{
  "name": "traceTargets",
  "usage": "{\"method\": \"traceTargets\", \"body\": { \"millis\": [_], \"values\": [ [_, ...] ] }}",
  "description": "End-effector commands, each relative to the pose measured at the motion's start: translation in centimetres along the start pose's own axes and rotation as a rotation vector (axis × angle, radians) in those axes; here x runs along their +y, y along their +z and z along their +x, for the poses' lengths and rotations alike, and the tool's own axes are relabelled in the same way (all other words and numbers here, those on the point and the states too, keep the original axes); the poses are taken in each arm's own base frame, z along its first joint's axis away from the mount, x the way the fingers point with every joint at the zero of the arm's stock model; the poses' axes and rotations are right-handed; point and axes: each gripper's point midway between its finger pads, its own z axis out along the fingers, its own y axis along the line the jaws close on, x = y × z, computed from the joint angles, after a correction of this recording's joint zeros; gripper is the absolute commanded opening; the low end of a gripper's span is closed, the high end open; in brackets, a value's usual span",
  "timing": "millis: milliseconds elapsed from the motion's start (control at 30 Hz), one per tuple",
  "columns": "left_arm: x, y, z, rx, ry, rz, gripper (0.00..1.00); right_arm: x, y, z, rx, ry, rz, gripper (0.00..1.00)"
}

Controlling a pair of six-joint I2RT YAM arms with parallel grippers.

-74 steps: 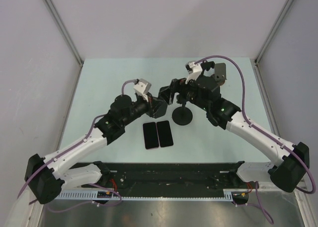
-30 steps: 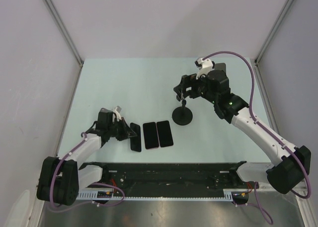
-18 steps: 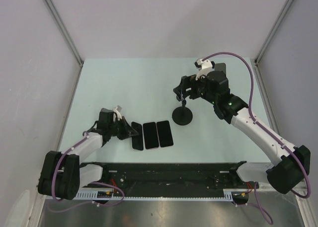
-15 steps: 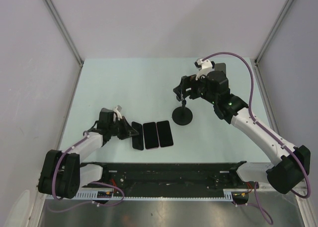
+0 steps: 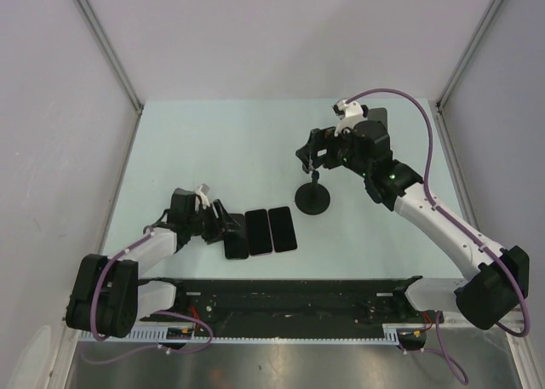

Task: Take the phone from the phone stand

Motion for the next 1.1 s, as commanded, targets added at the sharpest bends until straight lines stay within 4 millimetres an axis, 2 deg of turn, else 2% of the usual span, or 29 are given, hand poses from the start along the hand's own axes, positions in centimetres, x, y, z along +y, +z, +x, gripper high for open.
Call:
{"method": "traceTargets", "body": {
  "millis": [0,67,200,267,500,733,1067],
  "values": [
    [-0.2,0.0,-0.5,-0.017,0.007,0.005,0.69,0.2,0.5,-0.9,-0.035,0.008,-0.016,1.0],
    [-0.2,0.0,-0.6,-0.023,0.009,0.002,0.75,0.0,0.6,-1.0,-0.038,0.012,-0.013,1.0],
    [-0.1,0.0,-1.1,-0.041,0.016,-0.012,0.94,-0.7,0.6,-1.2,-0.043,0.032,0.006,1.0],
    [0.2,0.1,-1.1,-0.038,0.013,-0.023,0.99,-1.2,0.5,-1.0,-0.037,0.041,0.028,1.0],
    [0.4,0.2,-0.8,-0.02,0.008,-0.038,1.0,-2.7,-0.6,-0.3,-0.003,-0.008,0.103,1.0],
    [-0.3,0.4,-0.3,0.025,0.069,-0.062,1.0,-3.7,-1.4,0.7,0.042,-0.029,0.148,1.0],
    [0.3,-0.5,-0.1,0.041,0.141,-0.237,1.0,-4.2,-1.5,1.6,0.103,-0.088,0.16,1.0]
  ]
}}
